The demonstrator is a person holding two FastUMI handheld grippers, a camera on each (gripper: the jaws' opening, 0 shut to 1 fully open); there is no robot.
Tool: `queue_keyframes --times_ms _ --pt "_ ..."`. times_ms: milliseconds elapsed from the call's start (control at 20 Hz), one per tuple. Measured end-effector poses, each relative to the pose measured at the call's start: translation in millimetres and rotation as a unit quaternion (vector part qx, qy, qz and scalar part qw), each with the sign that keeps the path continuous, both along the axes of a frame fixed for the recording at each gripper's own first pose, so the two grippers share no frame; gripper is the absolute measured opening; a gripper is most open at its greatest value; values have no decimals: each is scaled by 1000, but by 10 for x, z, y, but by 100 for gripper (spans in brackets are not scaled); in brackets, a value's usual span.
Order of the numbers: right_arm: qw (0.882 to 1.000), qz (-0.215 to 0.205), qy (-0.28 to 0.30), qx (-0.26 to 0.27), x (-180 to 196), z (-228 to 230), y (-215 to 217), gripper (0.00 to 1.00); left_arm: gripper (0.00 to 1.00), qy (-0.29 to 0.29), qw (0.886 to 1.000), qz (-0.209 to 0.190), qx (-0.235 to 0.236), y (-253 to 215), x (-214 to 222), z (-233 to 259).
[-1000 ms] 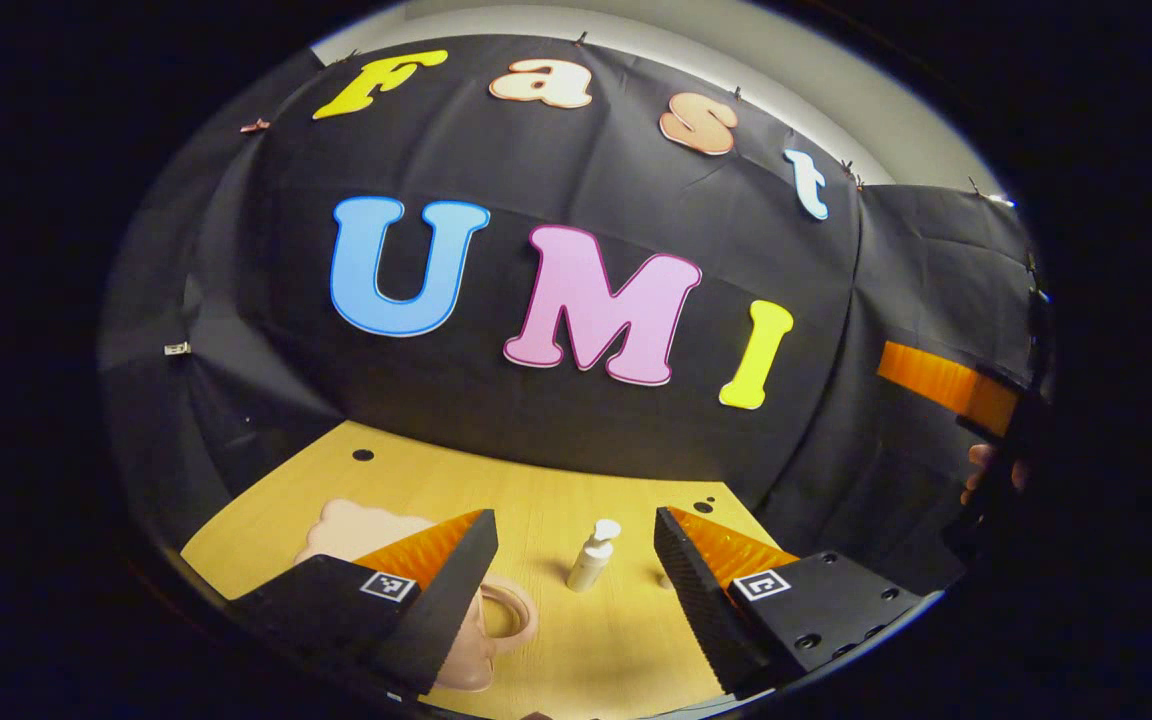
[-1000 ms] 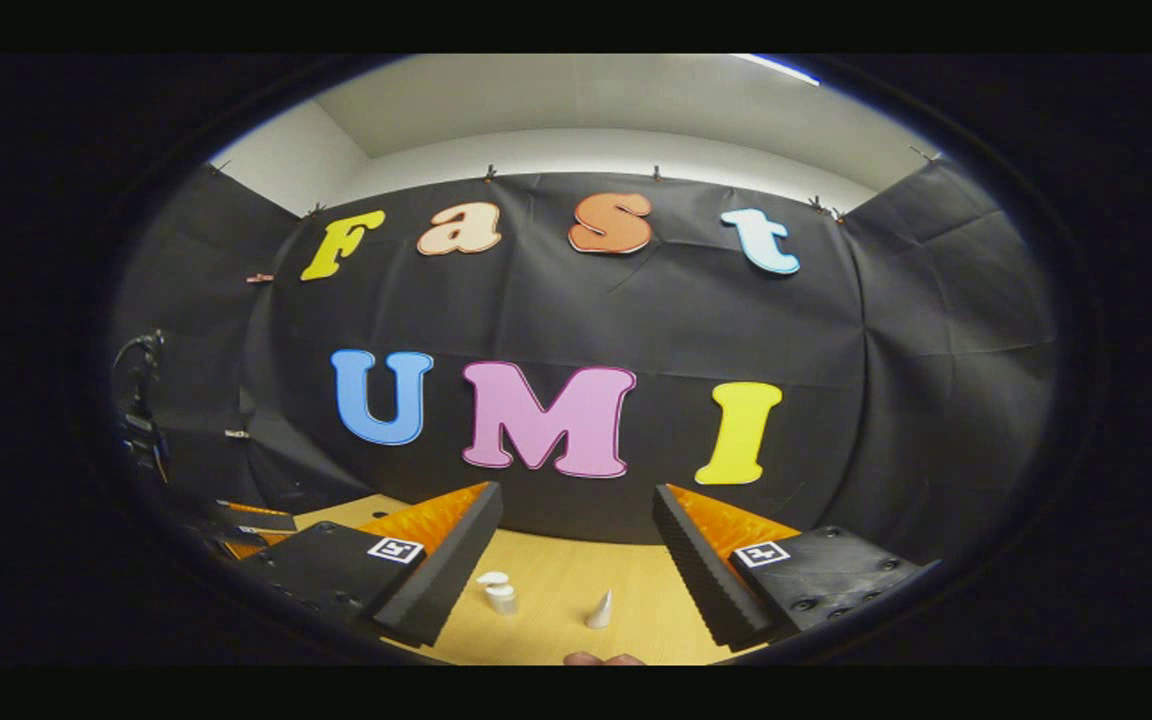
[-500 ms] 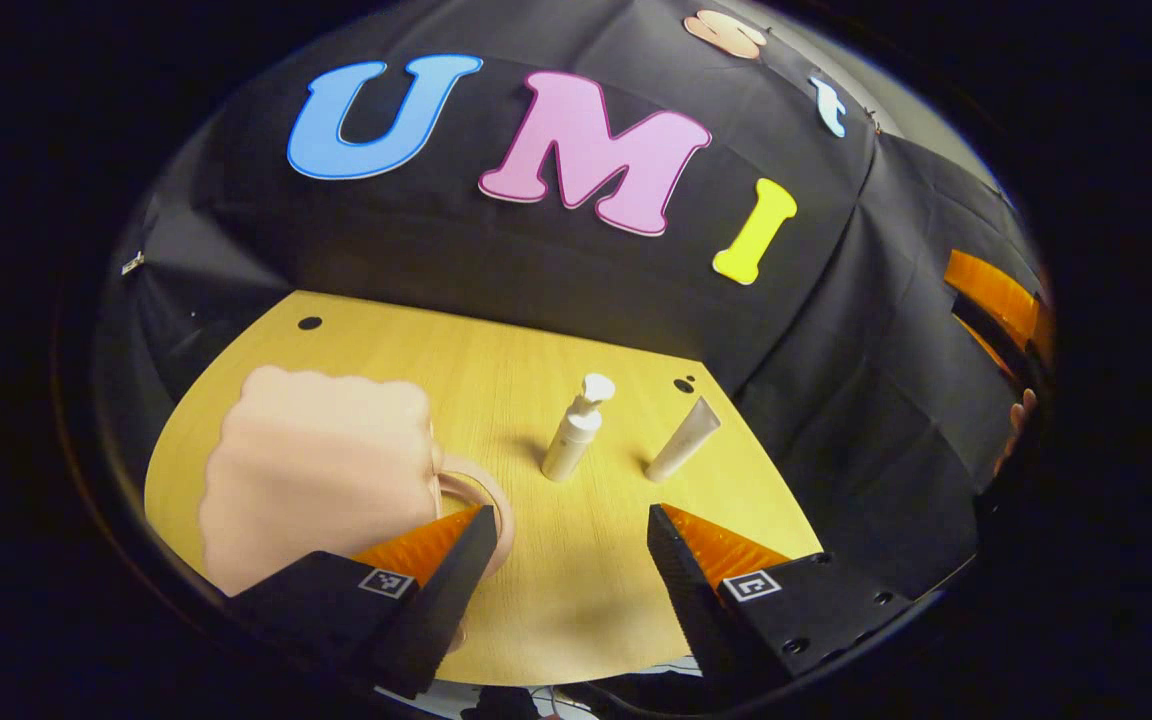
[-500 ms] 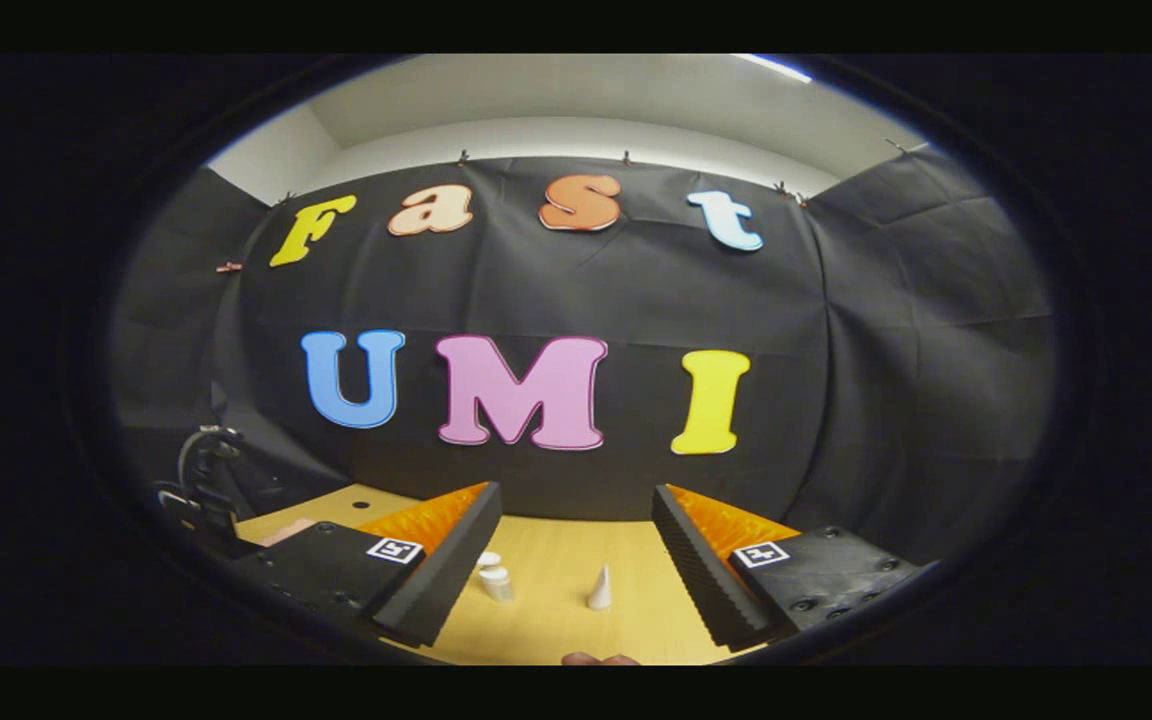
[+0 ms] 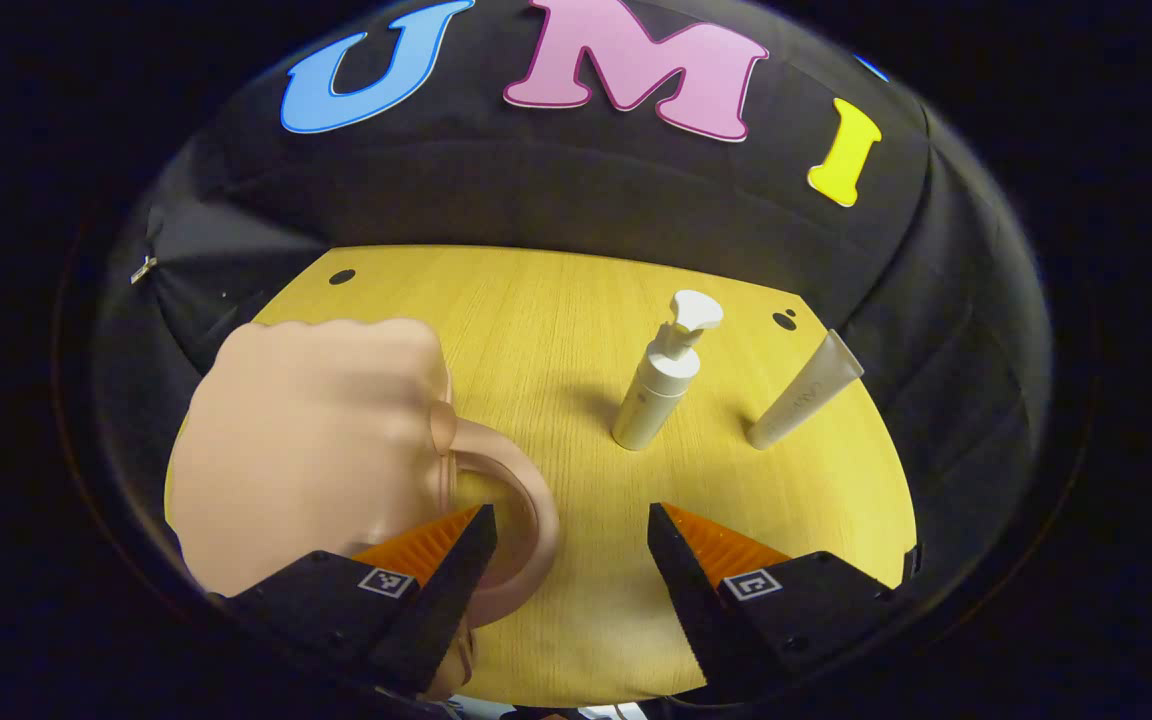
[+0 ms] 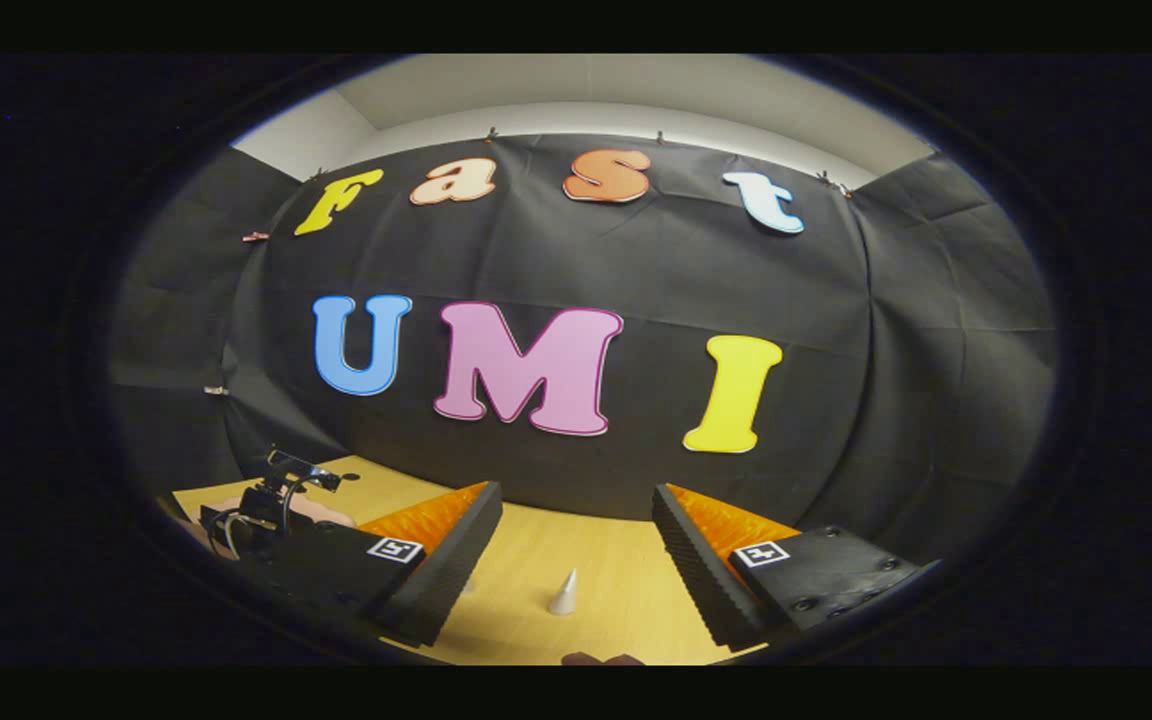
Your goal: First open the suitcase, pack the skin care products into it, and then close the suitcase.
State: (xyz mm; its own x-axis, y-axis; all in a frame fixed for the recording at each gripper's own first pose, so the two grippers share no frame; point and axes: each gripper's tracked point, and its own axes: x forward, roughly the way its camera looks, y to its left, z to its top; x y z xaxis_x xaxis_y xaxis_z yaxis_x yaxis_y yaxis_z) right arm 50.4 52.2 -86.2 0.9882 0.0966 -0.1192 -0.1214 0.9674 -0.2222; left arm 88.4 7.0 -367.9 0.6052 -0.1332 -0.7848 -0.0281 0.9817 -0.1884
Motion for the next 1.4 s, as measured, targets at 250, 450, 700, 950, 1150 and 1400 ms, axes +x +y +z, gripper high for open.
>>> queue_keyframes --times_ms 250,450,700,950,1150,1400 --pt "999 -33 1 -9 153 40 -413 96 93 4 1000 10 8 -5 248 -166" --pt "998 -59 0 -1 194 12 -637 96 93 36 999 24 -20 -75 211 -296" --pt "995 -93 19 12 175 -292 -979 96 91 78 995 21 -51 -196 158 -435" --pt "989 -130 45 54 132 -477 -1335 96 64 104 994 20 -25 -29 182 -489" --pt "987 -148 40 46 125 -425 -1540 97 18 95 994 -6 -45 -17 199 -351" --pt "989 -132 44 49 178 -423 -1465 96 10 103 993 -37 -47 -11 98 -60"
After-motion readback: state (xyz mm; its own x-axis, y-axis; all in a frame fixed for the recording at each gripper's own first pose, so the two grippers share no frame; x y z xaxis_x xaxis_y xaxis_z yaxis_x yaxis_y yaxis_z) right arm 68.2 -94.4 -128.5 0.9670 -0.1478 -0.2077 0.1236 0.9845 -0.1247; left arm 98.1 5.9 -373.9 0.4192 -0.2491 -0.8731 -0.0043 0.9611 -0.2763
